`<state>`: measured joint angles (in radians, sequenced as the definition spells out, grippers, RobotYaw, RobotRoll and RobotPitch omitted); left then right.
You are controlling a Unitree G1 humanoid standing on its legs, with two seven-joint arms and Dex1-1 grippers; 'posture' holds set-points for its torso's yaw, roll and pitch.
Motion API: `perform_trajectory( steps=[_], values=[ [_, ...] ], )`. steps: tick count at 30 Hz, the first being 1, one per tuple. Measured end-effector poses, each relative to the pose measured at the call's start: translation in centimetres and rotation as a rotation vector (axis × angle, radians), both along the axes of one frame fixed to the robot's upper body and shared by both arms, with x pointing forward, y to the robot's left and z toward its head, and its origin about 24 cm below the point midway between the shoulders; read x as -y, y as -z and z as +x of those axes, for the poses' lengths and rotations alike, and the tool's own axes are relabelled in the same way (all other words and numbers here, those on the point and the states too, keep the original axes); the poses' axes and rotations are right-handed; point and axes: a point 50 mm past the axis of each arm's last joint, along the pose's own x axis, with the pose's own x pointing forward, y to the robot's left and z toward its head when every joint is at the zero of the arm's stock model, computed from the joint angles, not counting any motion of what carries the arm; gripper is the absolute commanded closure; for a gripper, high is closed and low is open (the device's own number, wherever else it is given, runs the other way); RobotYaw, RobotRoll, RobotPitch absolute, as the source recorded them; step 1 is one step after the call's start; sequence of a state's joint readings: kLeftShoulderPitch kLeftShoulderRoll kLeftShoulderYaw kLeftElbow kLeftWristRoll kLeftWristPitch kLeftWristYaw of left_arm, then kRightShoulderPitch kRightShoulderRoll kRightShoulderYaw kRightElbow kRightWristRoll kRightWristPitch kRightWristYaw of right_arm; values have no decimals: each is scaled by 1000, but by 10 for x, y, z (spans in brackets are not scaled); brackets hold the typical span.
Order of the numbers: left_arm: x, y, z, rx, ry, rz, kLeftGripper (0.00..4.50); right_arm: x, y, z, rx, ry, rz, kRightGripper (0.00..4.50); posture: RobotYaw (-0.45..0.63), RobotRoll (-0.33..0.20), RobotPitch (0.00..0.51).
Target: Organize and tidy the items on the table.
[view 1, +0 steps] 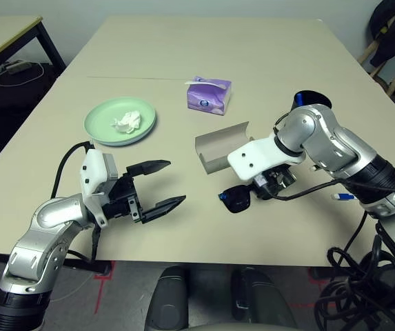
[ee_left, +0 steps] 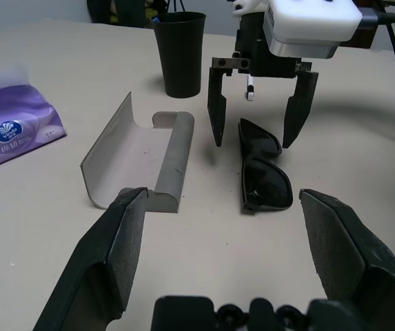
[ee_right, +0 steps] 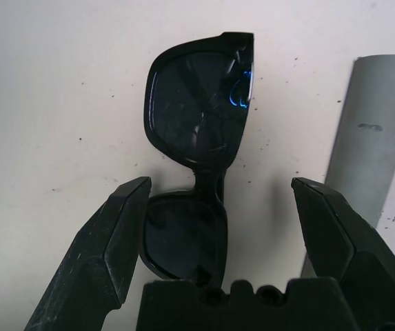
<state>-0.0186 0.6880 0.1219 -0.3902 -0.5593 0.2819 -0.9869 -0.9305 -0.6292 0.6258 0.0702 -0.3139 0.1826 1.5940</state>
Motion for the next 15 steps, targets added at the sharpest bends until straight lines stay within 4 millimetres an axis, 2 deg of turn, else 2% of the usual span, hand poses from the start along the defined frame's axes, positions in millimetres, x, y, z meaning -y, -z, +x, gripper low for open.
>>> perform_trajectory(
  steps=[15],
  values=[
    [1, 2, -1, 2, 4, -1, 47, -1, 6, -10, 41, 59, -14, 0, 207, 0, 112]
  ],
)
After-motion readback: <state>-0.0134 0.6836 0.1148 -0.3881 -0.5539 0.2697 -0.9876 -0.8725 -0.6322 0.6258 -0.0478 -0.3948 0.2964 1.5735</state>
